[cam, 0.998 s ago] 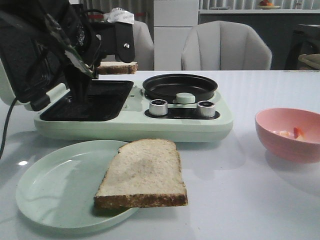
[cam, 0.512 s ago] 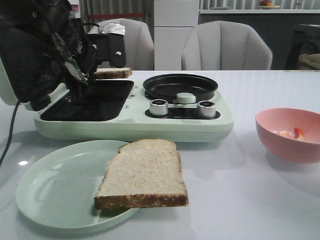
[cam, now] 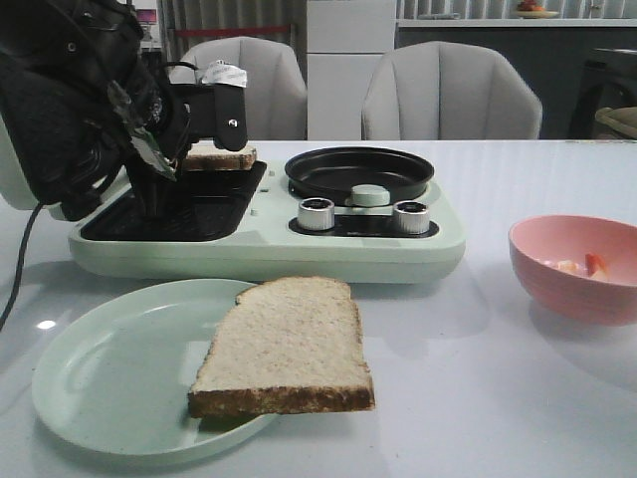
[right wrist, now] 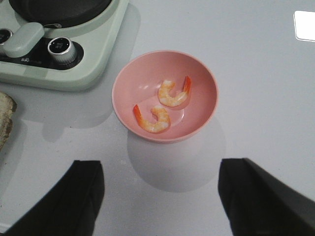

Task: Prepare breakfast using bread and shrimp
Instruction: 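Lower the bread slice into the far waffle plate, open left gripper, then withdraw the left gripper from the sandwich maker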

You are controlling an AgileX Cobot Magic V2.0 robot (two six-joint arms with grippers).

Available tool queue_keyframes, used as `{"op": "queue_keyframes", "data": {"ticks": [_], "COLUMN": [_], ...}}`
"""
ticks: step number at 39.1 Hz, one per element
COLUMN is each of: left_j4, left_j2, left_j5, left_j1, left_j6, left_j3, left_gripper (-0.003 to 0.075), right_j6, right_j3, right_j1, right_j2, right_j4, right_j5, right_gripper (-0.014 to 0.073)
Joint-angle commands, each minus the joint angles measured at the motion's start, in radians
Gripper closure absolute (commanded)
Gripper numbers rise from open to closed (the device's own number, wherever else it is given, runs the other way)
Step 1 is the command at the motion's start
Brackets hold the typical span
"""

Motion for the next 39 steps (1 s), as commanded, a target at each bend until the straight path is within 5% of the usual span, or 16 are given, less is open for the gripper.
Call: {"op": "queue_keyframes", "data": {"ticks": [1,9,26,29,39], "left_j4": [0.019,0.019,-0.02,-0.152,-0.921], "left_j2": [-0.057,-0.057,-0.183,-0.237,-0.487], "left_j5": [0.047,0.129,0.207,0.197,0.285], "left_j1": [0.002,-0.01,-0.115,-0.13,-0.131], "left_j6": [-0.002,0.0,0.0,0.041,0.414], "left_j3": [-0.037,-0.037,0.014,0.032,0.034], "left_gripper": [0.0367,0.0231,0.0239,0.0266,0.0297], "right_j6": [-0.006,-0.006,-0.006,-0.006,-0.006], "right_j3": [-0.035,-0.035,-0.035,-0.035,-0.035], "right_j1": [-0.003,-0.003,-0.003,-0.003,-0.003], "right_j2": [0.003,0.003,0.003,0.003,0.003], "right_j4": [0.005,0.005,0.005,0.005,0.005], "right_j5": [-0.07,-0.07,-0.07,-0.07,-0.07], "right_gripper": [0.0003,0.0003,0.0003,0.0003,0.0003]}}
